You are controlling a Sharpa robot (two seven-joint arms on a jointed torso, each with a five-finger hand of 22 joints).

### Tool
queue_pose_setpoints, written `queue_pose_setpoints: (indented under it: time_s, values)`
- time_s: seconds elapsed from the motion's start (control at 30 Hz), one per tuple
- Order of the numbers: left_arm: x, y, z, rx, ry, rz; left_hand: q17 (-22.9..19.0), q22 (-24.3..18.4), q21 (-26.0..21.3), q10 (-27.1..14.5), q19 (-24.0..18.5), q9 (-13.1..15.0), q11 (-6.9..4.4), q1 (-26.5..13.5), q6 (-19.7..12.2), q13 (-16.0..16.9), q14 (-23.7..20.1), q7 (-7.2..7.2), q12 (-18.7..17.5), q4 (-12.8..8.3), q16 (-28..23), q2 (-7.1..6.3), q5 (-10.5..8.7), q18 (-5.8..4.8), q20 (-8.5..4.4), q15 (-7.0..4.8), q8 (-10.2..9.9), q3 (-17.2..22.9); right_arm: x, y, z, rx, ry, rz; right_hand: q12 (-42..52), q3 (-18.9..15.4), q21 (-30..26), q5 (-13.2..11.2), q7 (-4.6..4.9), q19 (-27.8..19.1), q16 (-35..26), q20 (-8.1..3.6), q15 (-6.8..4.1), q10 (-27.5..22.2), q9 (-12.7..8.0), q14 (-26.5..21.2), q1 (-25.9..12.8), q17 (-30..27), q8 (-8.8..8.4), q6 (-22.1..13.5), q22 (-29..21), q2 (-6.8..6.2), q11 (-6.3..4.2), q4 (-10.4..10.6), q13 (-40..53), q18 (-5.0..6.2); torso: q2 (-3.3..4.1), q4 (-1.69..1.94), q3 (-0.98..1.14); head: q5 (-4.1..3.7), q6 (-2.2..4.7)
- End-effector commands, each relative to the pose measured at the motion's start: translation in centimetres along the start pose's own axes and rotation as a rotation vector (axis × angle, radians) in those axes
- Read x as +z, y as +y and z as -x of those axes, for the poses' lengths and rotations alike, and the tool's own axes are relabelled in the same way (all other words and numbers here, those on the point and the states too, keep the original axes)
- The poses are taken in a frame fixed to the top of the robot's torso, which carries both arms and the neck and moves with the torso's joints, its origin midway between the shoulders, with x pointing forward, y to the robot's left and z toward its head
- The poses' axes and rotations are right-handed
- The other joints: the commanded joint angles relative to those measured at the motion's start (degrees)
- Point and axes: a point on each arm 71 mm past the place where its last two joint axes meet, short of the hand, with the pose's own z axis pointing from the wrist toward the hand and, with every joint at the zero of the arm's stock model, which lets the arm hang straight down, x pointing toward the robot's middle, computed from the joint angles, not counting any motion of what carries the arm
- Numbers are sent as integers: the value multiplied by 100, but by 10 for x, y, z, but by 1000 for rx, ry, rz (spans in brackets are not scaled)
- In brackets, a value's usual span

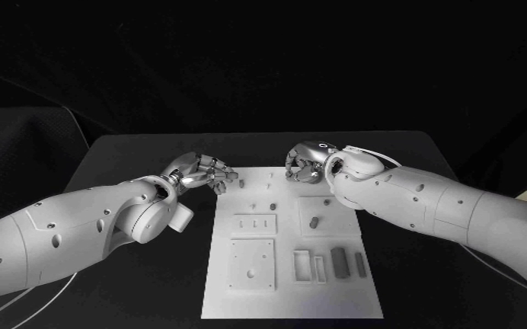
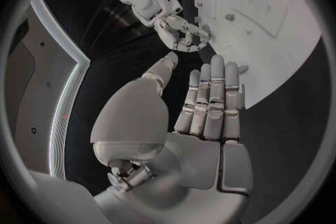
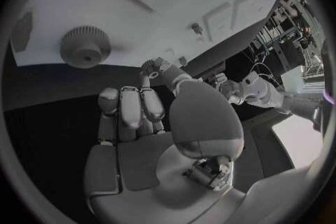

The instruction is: Assemble the parts on the task board

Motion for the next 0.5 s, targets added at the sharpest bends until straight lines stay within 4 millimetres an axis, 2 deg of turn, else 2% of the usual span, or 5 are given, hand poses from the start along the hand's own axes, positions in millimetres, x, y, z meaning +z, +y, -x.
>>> queue_pose_setpoints:
  time_s: [0.03,0.23,0.4,0.5]
  values:
    - [1,-3,-1,-2,-4,-14,-5,-8,-31,-20,-32,-9,6,69,-1,6,-49,36,25,13,-28,9,28,62,0,-8,-21,-16,4,7,4,-23,-13,12,21,25,293,14,263,6,39,-17,-30,-9,9,2,22,8,28,297,7,-16,-31,-21,7,39,3,-7,1,-10,18]
    - [1,-4,-2,-2,-1,-15,-5,-8,-32,-18,-33,-9,6,72,0,6,-50,36,26,13,-28,10,28,62,0,-8,-21,-15,11,14,3,-25,-11,16,23,24,296,14,263,6,42,-17,-30,-7,10,3,20,9,30,304,8,-18,-32,-20,8,39,12,14,0,-13,39]
    - [2,-4,-2,-2,-2,-16,-5,-8,-33,-17,-33,-9,6,74,1,7,-50,37,27,14,-29,11,28,62,1,-8,-21,-14,17,19,3,-28,-19,13,25,24,299,13,262,7,44,-16,-31,-5,10,5,18,9,31,309,9,-21,-32,-18,9,39,13,5,0,-2,45]
    - [3,-5,-4,-2,2,-17,-5,-8,-33,-17,-34,-9,6,75,2,7,-50,37,27,14,-29,11,28,62,1,-8,-21,-14,21,21,3,-33,-24,12,27,23,301,13,262,7,46,-16,-31,-4,11,6,16,10,32,313,10,-24,-32,-16,9,39,15,11,-1,3,53]
